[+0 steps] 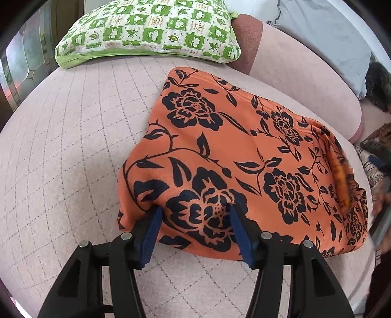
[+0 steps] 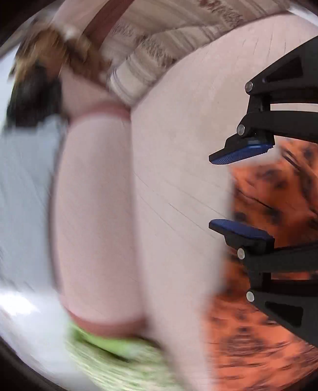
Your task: Fold small clothes
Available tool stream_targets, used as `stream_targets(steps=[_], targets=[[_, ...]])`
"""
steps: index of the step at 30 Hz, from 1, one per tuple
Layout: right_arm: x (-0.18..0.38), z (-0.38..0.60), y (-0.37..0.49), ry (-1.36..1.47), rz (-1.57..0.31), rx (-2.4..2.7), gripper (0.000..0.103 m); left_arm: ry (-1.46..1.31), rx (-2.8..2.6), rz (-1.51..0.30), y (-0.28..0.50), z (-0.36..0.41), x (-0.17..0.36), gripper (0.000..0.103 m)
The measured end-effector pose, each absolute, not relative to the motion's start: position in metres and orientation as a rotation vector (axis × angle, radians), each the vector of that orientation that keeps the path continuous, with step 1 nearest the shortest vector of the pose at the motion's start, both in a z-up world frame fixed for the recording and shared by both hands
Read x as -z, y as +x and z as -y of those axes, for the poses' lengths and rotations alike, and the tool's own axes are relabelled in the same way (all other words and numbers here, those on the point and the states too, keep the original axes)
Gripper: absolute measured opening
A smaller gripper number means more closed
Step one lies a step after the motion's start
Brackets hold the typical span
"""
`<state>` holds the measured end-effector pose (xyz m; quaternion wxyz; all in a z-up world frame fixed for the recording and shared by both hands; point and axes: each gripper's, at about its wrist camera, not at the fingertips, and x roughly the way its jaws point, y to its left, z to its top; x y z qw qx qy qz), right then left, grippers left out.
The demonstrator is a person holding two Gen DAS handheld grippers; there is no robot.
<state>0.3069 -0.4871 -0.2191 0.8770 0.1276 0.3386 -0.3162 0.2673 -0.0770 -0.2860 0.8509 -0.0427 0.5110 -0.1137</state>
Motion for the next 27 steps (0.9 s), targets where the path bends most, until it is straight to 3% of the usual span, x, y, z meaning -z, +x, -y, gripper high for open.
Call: stream_targets(steps=[3, 7, 14, 23, 27], targets=[[0.201, 0.495, 0.285, 0.396, -0.617, 0.590, 0.052, -0.084, 0.236, -1.065, 0.269, 0.081, 0.284, 0.059], [0.220, 0.461, 0.262, 0.562, -0.715, 0.266, 0.052, -0.076, 0.230, -1.061, 0.265, 0.081, 0.285, 0.059], [0.286, 0.389, 0.240, 0.537, -0.908, 0.055, 0.052, -0.057, 0.225, -1.054, 0.263, 0.083, 0.286, 0.059], [0.279, 0.474, 0.293, 0.310, -0.835, 0.552, 0.049, -0.048, 0.233, -1.062, 0.268, 0.085, 0.288, 0.064], [0.272, 0.536, 0.289, 0.493, -0.797, 0.703, 0.050, -0.032, 0.238, -1.059, 0.268, 0.086, 0.289, 0.064]])
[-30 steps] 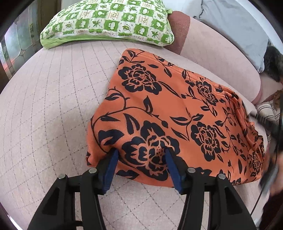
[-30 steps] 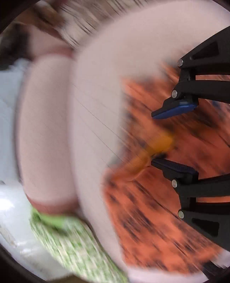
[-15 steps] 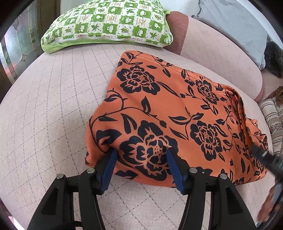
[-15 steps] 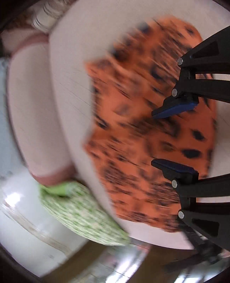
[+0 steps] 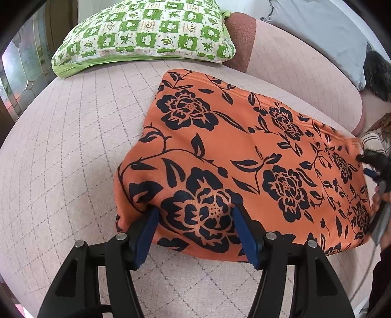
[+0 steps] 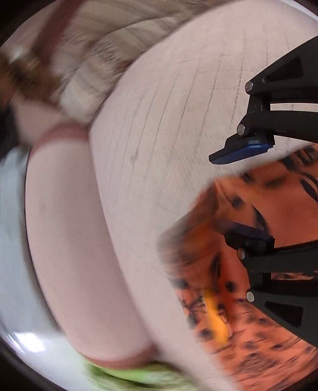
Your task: Fold small clothes
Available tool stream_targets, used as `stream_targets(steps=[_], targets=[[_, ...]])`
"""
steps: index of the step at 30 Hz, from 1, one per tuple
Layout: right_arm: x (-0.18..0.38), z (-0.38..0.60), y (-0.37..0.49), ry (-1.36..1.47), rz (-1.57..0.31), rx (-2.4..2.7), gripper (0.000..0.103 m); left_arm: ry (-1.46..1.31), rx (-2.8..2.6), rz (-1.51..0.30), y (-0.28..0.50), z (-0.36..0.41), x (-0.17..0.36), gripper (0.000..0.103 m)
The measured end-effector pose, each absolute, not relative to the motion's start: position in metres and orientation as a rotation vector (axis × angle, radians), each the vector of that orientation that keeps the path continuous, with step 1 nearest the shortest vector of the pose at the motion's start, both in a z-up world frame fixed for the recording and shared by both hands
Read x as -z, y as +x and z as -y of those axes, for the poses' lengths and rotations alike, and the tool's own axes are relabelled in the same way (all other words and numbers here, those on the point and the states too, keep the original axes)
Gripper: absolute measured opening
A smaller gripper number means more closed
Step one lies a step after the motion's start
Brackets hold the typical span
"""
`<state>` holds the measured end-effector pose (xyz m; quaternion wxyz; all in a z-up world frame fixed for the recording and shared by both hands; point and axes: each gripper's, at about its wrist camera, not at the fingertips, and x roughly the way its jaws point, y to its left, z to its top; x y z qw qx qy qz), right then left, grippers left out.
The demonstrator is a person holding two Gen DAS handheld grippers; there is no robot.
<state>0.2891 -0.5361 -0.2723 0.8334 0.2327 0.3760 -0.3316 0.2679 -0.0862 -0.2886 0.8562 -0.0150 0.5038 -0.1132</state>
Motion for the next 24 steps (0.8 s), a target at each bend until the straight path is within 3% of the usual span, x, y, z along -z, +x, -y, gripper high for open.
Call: stream_targets(steps=[5, 11, 15, 21, 24], targets=[[0.251, 0.502, 0.251, 0.444, -0.706, 0.582, 0.052, -0.008, 0.237, -1.029, 0.261, 0.088, 0.281, 0.064], [0.269, 0.455, 0.225, 0.487, -0.774, 0.433, 0.052, 0.040, 0.206, -0.925, 0.250, 0.081, 0.266, 0.064], [0.295, 0.441, 0.223, 0.396, -0.875, 0.466, 0.052, 0.051, 0.148, -1.028, 0.269, 0.075, 0.289, 0.064], [0.269, 0.417, 0.183, 0.461, -0.803, 0.408, 0.052, 0.036, 0.162, -0.982, 0.262, 0.073, 0.274, 0.064], [0.282, 0.392, 0.181, 0.447, -0.883, 0.310, 0.058, 0.076, 0.130, -0.968, 0.260, 0.074, 0.277, 0.064]])
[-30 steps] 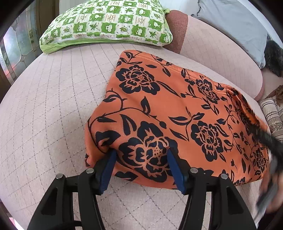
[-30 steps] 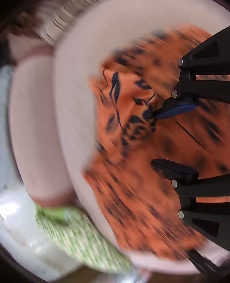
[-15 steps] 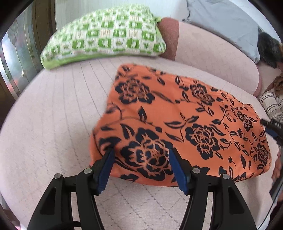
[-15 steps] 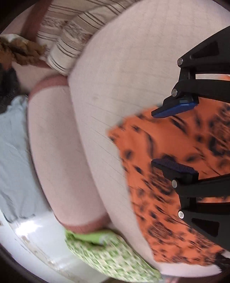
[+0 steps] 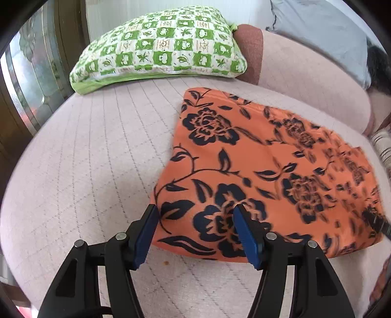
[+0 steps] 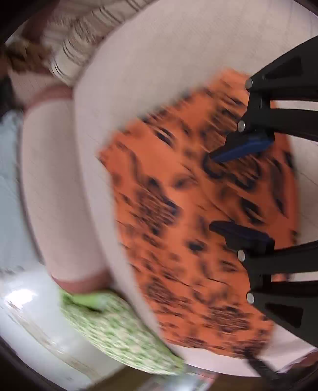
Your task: Fold small clothes
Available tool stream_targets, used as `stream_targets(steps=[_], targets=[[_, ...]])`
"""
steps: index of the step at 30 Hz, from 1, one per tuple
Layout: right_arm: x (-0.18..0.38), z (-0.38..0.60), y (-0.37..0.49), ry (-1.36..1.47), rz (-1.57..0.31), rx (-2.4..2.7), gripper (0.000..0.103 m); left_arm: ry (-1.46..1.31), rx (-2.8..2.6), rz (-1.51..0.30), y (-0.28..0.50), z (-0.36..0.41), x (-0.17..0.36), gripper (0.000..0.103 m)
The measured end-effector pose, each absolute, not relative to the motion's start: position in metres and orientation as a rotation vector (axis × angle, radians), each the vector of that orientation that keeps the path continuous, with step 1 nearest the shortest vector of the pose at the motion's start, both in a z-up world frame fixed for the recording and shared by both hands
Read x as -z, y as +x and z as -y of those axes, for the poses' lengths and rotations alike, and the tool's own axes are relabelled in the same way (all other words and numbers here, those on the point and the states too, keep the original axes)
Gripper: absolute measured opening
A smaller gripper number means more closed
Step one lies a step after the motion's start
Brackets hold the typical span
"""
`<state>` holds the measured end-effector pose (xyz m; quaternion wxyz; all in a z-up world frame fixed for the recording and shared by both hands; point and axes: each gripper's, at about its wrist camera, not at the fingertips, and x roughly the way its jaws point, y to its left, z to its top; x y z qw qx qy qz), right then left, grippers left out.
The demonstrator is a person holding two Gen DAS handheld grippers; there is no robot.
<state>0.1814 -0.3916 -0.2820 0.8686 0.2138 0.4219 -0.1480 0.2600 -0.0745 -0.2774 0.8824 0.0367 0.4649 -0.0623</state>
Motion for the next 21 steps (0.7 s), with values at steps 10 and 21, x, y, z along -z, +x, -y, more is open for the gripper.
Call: stream_targets(steps=[10, 21], targets=[[0.252, 0.367, 0.141, 0.434, -0.788, 0.320, 0.058, 0.097, 0.087, -0.882, 0.244, 0.077, 0.255, 0.066], [0.230, 0.383, 0.097, 0.593, -0.642, 0.280, 0.061, 0.126, 0.044, -0.720, 0.216, 0.091, 0.219, 0.075]])
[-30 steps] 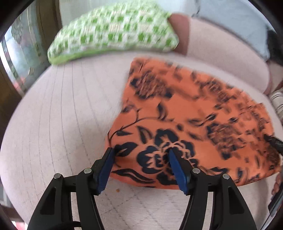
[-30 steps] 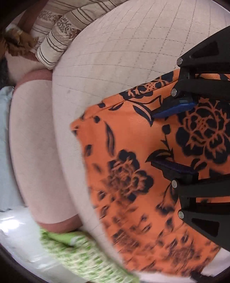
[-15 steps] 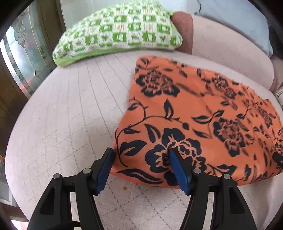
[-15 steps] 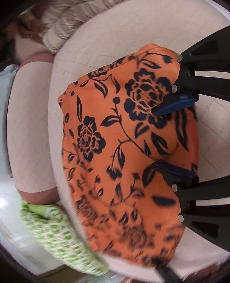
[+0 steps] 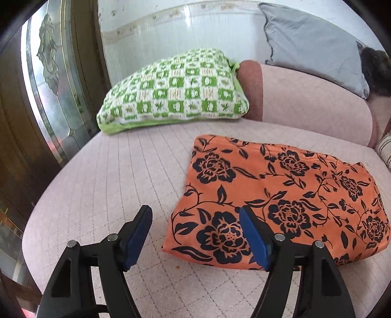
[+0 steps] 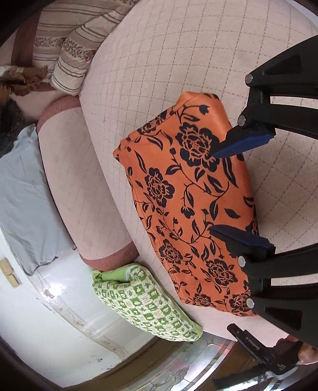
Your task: Fold small clothes
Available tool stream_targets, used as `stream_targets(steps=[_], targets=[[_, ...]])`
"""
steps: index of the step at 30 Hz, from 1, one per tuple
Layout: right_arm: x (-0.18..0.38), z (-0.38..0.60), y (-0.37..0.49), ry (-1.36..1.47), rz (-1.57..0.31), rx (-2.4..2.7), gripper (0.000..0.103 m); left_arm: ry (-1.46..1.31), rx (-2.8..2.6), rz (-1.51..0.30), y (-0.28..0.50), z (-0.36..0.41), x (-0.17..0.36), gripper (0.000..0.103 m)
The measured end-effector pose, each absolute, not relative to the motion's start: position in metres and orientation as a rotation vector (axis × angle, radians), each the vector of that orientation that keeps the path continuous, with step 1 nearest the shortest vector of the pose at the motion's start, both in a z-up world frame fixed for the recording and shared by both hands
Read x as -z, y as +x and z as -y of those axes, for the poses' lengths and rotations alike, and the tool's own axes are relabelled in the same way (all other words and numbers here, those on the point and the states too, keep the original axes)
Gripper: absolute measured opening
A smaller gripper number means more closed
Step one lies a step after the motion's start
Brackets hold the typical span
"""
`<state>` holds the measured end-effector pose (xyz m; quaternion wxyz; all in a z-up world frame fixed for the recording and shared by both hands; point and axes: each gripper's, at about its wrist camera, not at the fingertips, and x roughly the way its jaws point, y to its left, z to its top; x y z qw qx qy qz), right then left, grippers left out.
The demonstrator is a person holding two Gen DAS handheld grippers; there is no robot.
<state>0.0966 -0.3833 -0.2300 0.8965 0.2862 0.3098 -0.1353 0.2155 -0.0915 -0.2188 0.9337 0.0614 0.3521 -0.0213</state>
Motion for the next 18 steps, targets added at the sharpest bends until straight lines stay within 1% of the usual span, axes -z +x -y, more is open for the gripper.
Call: stream_targets(steps=[4, 10, 18], targets=[[0.238, 0.395, 0.094, 0.657, -0.639, 0.287, 0.061, 0.150, 0.049, -0.693, 0.206, 0.098, 0.215, 0.079], [0.238, 0.404, 0.091, 0.689, -0.626, 0.290, 0.061, 0.163, 0.069, -0.664, 0.199, 0.108, 0.213, 0.080], [0.235, 0.400, 0.101, 0.678, -0.623, 0.246, 0.061, 0.172, 0.107, -0.680, 0.206, 0.121, 0.216, 0.080]])
